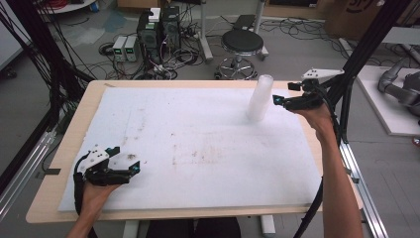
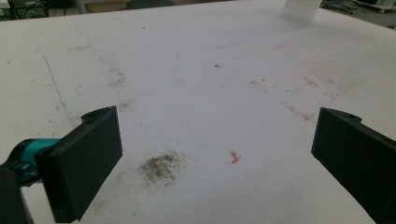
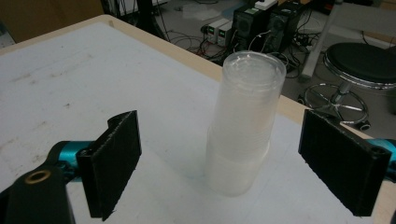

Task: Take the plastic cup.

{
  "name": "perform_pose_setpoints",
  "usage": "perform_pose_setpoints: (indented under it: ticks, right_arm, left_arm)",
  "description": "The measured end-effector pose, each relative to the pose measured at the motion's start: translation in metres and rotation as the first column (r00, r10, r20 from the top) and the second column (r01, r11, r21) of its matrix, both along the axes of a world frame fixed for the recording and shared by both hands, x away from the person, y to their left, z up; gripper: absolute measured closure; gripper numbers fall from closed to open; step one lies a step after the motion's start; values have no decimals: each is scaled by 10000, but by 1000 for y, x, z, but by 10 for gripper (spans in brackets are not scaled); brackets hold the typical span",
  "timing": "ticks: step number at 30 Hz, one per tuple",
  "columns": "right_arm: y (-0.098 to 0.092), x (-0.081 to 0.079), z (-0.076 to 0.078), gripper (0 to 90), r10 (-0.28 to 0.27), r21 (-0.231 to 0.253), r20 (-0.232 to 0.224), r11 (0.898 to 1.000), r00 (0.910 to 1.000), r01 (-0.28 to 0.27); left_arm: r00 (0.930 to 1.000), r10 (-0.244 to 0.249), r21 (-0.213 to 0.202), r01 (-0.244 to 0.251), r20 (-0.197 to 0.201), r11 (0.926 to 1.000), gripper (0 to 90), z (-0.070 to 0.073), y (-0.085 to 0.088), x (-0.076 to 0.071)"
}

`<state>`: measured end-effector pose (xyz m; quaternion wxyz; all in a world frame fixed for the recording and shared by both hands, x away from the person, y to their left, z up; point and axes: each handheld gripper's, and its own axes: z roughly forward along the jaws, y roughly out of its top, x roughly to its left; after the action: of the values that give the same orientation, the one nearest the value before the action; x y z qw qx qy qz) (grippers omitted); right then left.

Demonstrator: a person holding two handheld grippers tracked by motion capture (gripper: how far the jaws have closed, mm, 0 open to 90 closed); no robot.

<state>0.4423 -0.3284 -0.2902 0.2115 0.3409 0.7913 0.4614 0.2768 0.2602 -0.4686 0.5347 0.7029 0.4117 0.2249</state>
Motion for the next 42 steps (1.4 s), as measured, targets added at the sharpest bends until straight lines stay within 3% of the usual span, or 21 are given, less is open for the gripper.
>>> perform_pose_setpoints:
  ticks: [13, 16, 22, 35, 42]
  right_arm:
    - [8, 35, 2, 126, -402, 397, -100, 9984, 9991, 406]
    - [11, 43, 3, 126, -499, 229, -380, 9984, 9980, 508]
    - [15, 53, 5, 126, -560, 66, -424, 9984, 9975, 563]
    - [33, 75, -19, 127, -670, -662, -1010, 9960, 9926, 604]
    - [38, 79, -25, 127, -862, -821, -1209, 9937, 9889, 766]
  left_arm:
    - [10000, -15, 91, 15, -13, 10000, 18, 0, 0, 0]
    - [10000, -20, 95, 20, -22, 10000, 18, 0, 0, 0]
    - [10000, -6, 70, 7, -53, 10000, 18, 0, 0, 1]
    - [10000, -24, 186, 24, 31, 9998, 18, 0, -1, 0]
    - [10000, -27, 182, 28, -49, 9998, 18, 0, -2, 0]
